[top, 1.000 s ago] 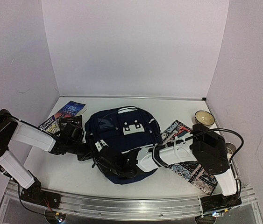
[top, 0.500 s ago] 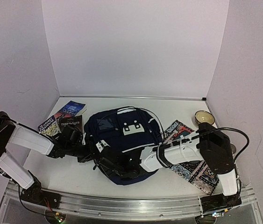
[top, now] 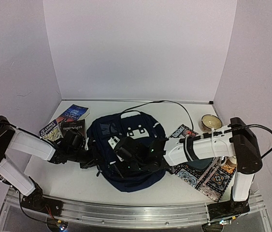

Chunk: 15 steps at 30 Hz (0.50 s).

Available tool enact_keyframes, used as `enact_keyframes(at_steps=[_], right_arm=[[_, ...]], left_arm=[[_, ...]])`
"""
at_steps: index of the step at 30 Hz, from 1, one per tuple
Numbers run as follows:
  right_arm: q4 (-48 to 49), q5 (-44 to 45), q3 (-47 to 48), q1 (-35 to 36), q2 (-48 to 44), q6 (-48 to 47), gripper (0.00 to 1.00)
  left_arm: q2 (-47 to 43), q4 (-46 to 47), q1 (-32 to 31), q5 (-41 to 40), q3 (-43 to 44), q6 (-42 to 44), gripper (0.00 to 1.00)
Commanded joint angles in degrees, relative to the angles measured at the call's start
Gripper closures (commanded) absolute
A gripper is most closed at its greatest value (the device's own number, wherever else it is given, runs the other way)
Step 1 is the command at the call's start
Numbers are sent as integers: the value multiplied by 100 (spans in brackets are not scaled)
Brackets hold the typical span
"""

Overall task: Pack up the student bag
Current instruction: Pick up the student bag from the upper front pocket.

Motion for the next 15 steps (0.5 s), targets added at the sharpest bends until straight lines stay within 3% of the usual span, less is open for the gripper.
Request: enact_keyframes(at_steps=[1, 5, 15], right_arm=[[-63, -759, 100, 44, 62, 321, 85], [123, -1125, 92, 44, 208, 696, 83], [495, -1077, 2, -79, 519, 1421, 75]], left_arm=[[-261, -151, -12, 136, 41, -75, 100], [-327, -148, -12, 153, 17, -121, 100], [-471, -145, -21, 225, 14, -163, 100]])
